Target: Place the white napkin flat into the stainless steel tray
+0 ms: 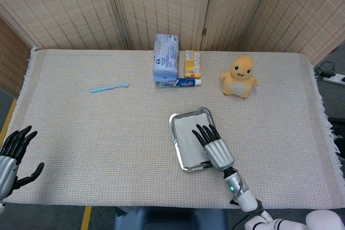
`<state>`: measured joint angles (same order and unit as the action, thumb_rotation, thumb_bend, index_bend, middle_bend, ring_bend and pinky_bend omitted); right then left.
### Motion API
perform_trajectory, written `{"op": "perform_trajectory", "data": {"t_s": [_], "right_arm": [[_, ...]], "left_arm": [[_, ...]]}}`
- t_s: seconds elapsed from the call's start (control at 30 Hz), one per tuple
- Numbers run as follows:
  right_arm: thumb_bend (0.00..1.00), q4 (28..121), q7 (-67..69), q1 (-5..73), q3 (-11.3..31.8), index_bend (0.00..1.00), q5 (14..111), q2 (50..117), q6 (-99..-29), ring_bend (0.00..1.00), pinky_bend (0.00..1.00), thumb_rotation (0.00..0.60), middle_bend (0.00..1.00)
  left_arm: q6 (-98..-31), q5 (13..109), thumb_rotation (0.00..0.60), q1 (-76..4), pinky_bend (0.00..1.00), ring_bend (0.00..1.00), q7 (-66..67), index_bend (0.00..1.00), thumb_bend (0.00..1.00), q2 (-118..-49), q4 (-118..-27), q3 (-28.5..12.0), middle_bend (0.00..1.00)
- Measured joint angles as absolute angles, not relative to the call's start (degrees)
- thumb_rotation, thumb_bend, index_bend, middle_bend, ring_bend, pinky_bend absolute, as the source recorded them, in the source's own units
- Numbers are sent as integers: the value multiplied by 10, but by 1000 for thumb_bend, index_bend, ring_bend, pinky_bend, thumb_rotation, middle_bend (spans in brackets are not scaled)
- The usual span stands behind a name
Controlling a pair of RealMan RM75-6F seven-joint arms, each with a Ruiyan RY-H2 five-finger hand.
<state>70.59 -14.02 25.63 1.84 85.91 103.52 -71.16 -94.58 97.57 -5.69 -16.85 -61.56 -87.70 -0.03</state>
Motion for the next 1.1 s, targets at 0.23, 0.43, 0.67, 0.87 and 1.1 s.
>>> {"op": "perform_trajectory", "data": {"t_s": [0.23,0.43,0.67,0.87,1.1], "right_arm": [[461,887,-266,280,56,0,711,936,-606,0,0,600,0],[457,955,-343,309,68,0,621,883,-558,0,0,600,0],[401,971,-344,331,62,0,604,862,-531,0,0,600,0],[349,979,-355,358,58,0,565,847,-501,0,0,600,0],[339,998,-370,383,55,0,535,830,-505,0,0,600,0]], "left_arm": [[-973,999,600,-57,0,0,-173,0,434,-625,-858,-2,0],[-983,1001,600,-55,0,0,-178,0,434,-633,-846,-4,0],[-979,997,600,-57,0,0,-172,0,434,-634,-847,-4,0],[-976,994,600,-57,0,0,-170,0,434,-634,-847,-3,0],[-973,991,600,-57,0,0,-168,0,434,-632,-850,-3,0]]}}
